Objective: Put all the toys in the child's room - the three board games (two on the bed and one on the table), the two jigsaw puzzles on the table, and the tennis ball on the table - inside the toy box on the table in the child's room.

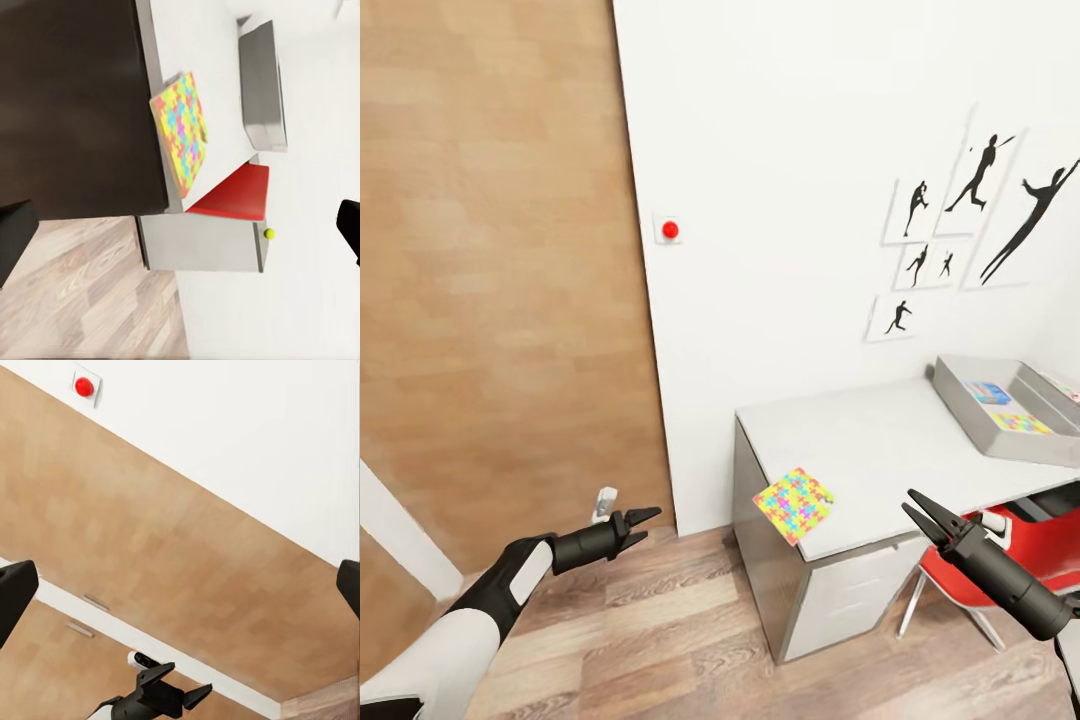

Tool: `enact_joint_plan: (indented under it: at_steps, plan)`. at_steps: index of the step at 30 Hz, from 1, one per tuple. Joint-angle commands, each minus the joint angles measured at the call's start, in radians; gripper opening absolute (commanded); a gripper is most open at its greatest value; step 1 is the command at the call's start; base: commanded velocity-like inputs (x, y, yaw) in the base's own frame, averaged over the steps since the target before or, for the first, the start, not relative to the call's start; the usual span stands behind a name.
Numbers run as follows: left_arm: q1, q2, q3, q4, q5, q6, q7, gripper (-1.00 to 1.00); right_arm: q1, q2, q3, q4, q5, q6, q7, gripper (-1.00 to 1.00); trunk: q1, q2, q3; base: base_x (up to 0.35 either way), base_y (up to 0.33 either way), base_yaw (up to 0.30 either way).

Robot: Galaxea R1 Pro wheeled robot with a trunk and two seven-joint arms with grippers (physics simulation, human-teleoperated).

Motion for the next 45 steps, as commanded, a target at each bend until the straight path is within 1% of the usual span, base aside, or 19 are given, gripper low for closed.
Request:
enact_joint_plan:
  at_steps: [1,10,25,30,36,41,43,45]
  plan:
    - [-0.001,0.000,0.002,0.000,0.002,0.007,-0.002,1.00,-0.001,0.000,0.000,0.000,-0.002,0.005,0.001,1.00,0.001,-0.002,-0.002,0.000,-0.128,-0.276]
    - [-0.001,0.000,0.001,0.000,0.003,0.008,-0.004,1.00,-0.001,0.001,0.000,0.001,-0.001,0.005,0.002,1.00,0.001,-0.002,-0.002,0.047,-0.203,-0.212]
    - [-0.001,0.003,0.002,-0.002,0.005,0.006,-0.008,1.00,-0.001,0.004,0.002,0.002,-0.003,-0.002,0.002,1.00,0.001,-0.002,-0.002,0.008,-0.017,-0.014]
    - [-0.001,0.004,0.002,-0.002,0.005,0.006,-0.009,1.00,-0.001,0.010,0.003,0.004,-0.003,-0.008,0.002,1.00,0.020,-0.037,-0.018,0.000,0.000,0.000]
    - [-0.001,0.003,0.003,0.000,0.007,0.007,-0.008,1.00,-0.001,0.028,0.002,0.000,-0.001,-0.007,0.003,1.00,0.043,-0.079,-0.037,0.000,0.000,0.000]
    - [-0.001,0.003,0.005,0.000,0.007,0.010,-0.008,1.00,-0.001,0.030,0.002,-0.008,-0.002,0.004,0.003,1.00,0.062,-0.114,-0.052,0.000,0.000,0.000]
    - [-0.001,0.004,0.005,0.000,0.007,0.011,-0.009,1.00,0.000,0.032,0.003,-0.033,-0.004,0.020,0.003,1.00,0.070,-0.128,-0.058,0.000,0.000,0.000]
    - [-0.001,0.004,0.008,0.000,0.007,0.012,-0.009,1.00,0.006,0.046,0.004,-0.075,-0.007,0.061,0.004,1.00,0.077,-0.142,-0.065,0.000,0.000,0.000]
